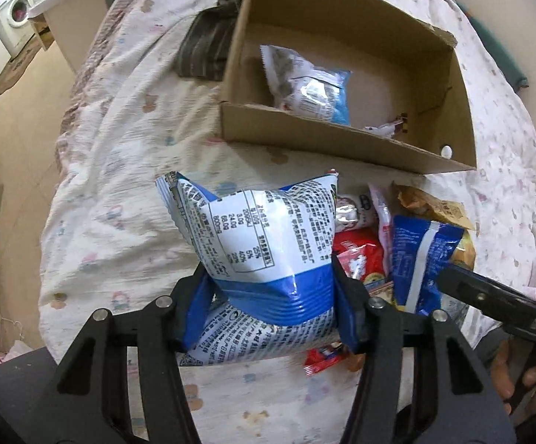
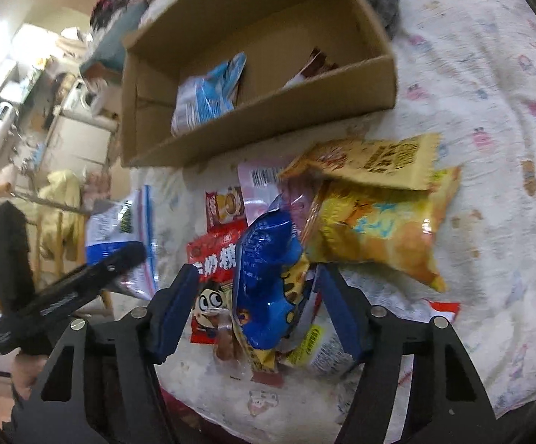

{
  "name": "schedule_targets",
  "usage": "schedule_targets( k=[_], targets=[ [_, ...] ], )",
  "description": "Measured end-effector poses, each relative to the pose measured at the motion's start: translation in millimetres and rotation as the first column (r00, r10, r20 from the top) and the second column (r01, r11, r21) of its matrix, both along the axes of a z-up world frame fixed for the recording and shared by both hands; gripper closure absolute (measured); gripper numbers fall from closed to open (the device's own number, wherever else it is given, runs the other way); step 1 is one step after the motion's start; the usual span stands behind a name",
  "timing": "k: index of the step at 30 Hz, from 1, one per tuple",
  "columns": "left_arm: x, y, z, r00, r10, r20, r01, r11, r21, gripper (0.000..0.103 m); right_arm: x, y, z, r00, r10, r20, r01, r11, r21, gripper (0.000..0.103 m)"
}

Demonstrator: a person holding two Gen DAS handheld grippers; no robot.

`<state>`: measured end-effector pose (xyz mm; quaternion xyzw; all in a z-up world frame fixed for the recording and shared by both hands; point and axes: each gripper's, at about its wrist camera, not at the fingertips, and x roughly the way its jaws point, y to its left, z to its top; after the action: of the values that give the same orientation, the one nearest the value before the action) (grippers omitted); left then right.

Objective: Organize snacks
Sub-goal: 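Grasp the white-blue bag with left tool while right tool grasps the blue bag, then carry both bags into the box and open both tools to release them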

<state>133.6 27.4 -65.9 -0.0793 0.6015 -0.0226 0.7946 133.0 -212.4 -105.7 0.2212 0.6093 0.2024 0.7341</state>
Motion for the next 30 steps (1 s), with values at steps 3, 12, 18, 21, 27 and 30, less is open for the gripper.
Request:
schedule_targets(
  k=[3,12,18,21,27,30],
  targets=[
    [2,2,-4,1.000,0.009,0.001,-0.009,1.000,0.013,0.050,5,14,-8,1.000,0.026,-0.018,-0.027,0.998,-0.058,0.036],
    [0,-2,-5,1.000,-0.006,0.003,0.006,1.000,0.007,0.050,1,17,-9,0.997,0.079,0.020,-0.076,0.990,-0.120,0.070],
    [-1,-6,-6,1.000,-0.009,0.009,0.009,1.000,0.026,0.050,-7,2,13,0.993,0.054,0.106,-0.048,0.997,-0.054,0.072],
    [-1,-8,-8,1.000,-0.006,0.012,0.006,0.999,0.035,0.050,-8,2,22,0.989,0.053,0.136,-0.048,0.998,-0.034,0.072],
    [-4,-9,1,0.999,-0.001,0.046,-0.001,0.999,0.037,0.050,-16,-5,41,0.977,0.037,0.209,-0.041,0.999,0.017,0.072],
    [-9,-11,8,0.997,0.002,0.078,-0.005,0.999,0.039,0.050,-19,-6,50,0.968,0.038,0.250,-0.044,0.999,0.021,0.072]
  ],
)
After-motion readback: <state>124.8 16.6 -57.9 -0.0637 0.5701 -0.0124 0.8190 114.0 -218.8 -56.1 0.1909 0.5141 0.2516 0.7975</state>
